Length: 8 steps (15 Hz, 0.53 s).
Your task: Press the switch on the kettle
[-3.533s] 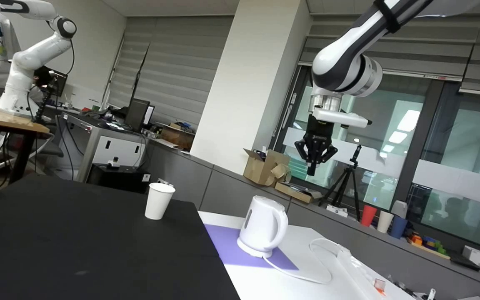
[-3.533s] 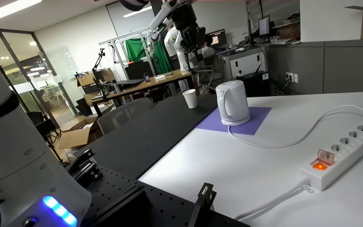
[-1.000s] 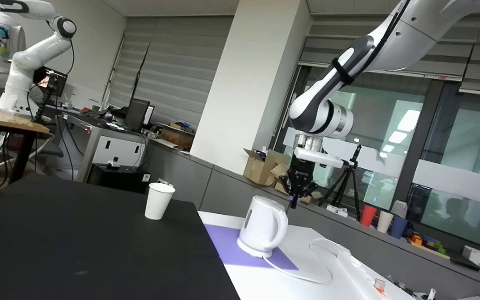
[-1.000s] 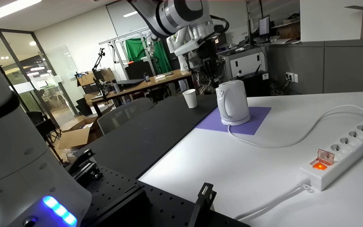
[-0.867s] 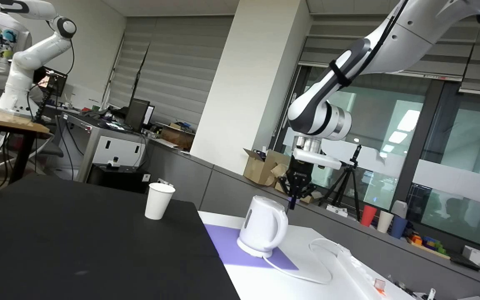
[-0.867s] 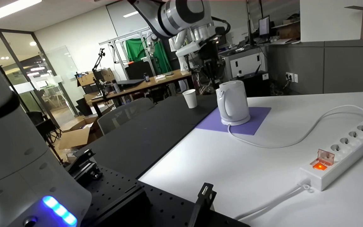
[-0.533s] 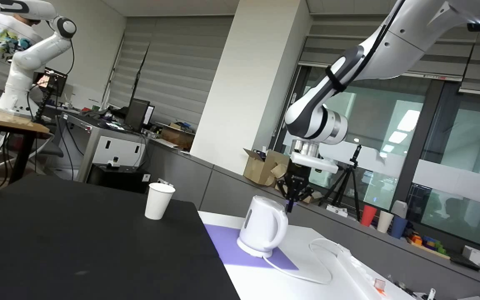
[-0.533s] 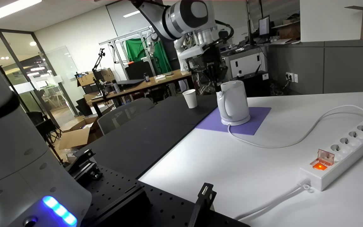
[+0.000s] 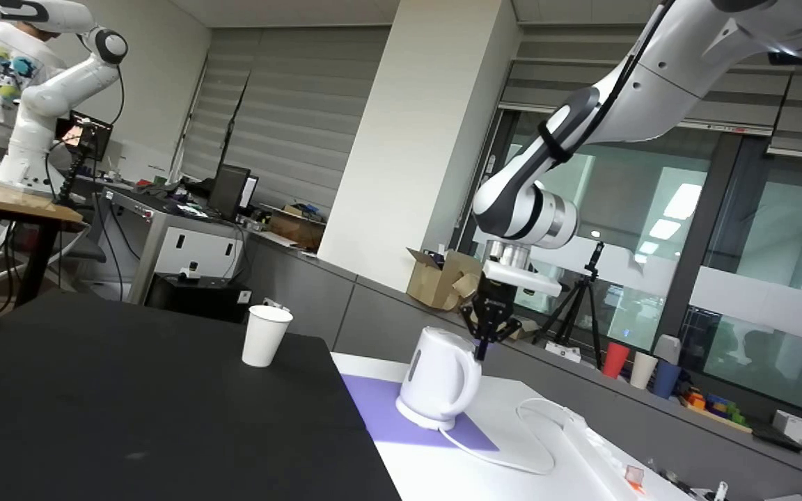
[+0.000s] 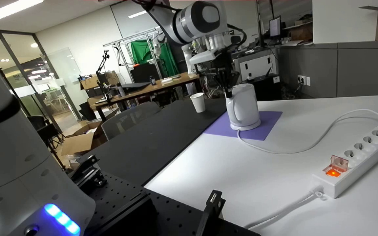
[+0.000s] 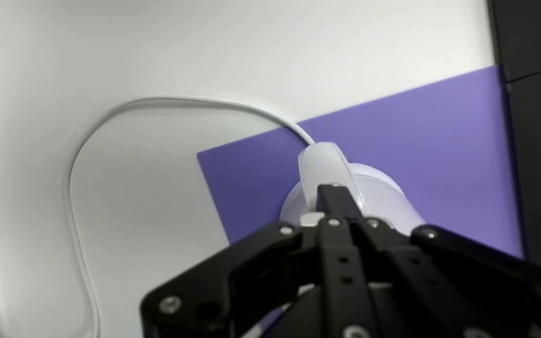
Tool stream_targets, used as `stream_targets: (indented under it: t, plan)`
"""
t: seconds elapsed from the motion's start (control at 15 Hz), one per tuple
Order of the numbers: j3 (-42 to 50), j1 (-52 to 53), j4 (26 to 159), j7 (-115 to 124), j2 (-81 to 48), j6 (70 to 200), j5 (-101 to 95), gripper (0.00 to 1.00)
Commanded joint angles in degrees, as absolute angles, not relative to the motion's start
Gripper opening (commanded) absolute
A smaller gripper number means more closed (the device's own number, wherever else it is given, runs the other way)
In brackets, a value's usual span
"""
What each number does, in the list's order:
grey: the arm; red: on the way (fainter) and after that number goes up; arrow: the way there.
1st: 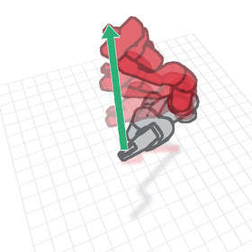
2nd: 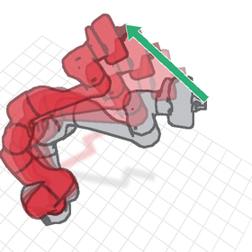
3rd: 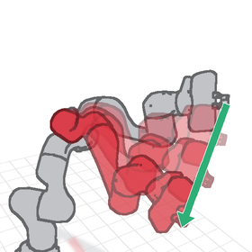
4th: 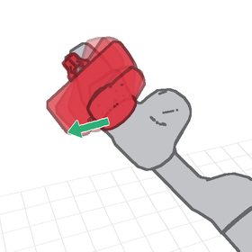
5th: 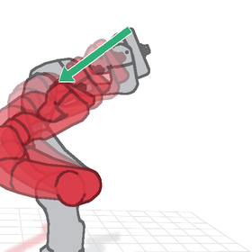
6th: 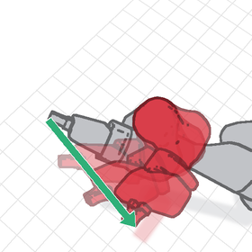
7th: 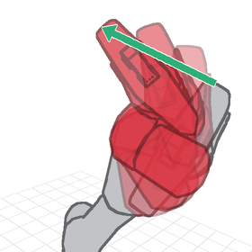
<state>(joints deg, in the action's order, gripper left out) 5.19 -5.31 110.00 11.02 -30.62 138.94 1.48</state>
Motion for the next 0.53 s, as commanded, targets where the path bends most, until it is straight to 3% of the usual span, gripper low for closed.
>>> stream_targets:
  t: [0.0,0.47]
  plan:
    - [5.3,-5.8,108.7,9.8,-31.1,139.8,2.8,0.00]
    - [5.1,-6.3,109.6,8.7,-30.9,143.8,3.7,0.00]
